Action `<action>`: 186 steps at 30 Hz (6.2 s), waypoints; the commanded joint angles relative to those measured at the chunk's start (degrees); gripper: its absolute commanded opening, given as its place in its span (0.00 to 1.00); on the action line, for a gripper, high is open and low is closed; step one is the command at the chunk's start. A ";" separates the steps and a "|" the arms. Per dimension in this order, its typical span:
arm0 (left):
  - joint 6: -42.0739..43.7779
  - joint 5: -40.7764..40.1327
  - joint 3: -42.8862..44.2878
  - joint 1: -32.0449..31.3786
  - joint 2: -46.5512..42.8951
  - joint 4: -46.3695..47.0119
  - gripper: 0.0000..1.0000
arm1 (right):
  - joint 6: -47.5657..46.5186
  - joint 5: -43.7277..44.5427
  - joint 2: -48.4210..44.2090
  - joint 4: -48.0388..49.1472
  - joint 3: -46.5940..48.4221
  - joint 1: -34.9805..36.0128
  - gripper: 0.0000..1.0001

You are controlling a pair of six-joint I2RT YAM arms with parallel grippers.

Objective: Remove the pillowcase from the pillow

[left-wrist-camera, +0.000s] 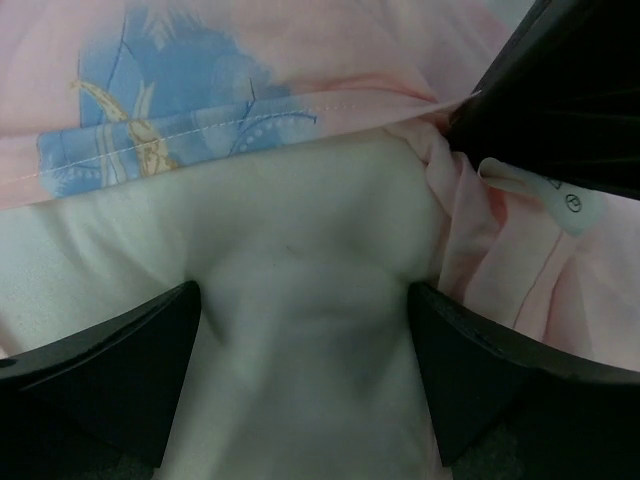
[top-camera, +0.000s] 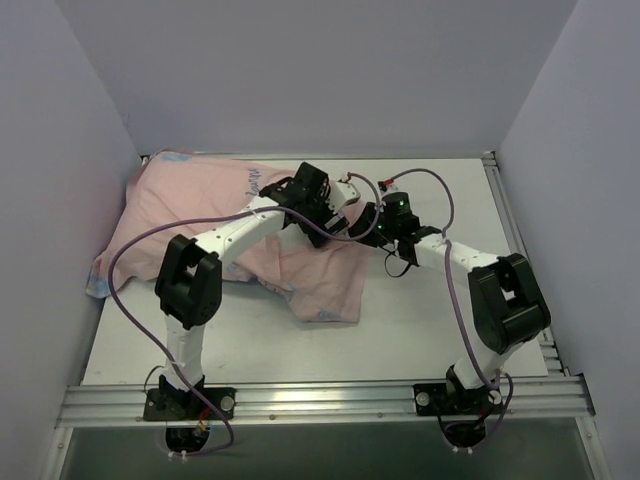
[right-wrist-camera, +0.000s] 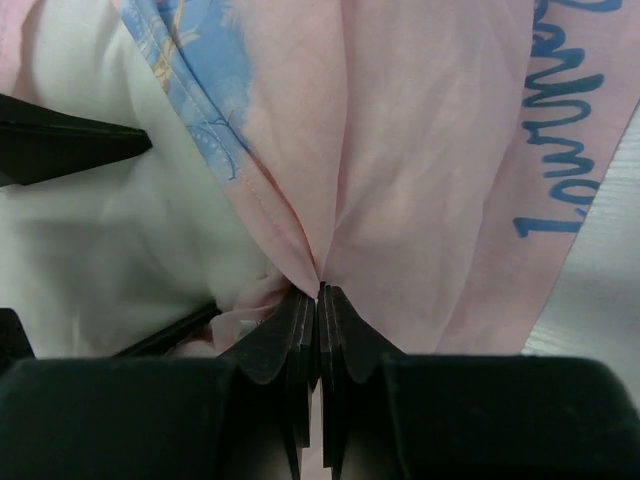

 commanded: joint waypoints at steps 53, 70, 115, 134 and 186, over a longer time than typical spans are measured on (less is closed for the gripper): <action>-17.86 19.86 -6.43 22.60 -33.48 3.73 0.02 | -5.37 9.39 19.02 -4.77 6.87 -11.54 0.00; -21.73 13.36 -11.44 20.40 -25.14 15.25 0.02 | -13.91 20.18 -9.80 -29.90 21.10 -3.63 0.80; -23.58 -3.43 9.47 24.09 -9.67 11.73 0.02 | 1.92 18.78 -2.07 -21.18 8.37 17.29 0.00; -25.51 7.02 13.09 30.51 -21.70 5.76 0.02 | -7.39 8.84 13.90 -13.54 1.57 6.13 0.00; -31.31 20.12 3.50 24.18 -17.66 7.86 0.02 | -18.91 0.86 -11.13 -8.98 24.27 12.99 0.90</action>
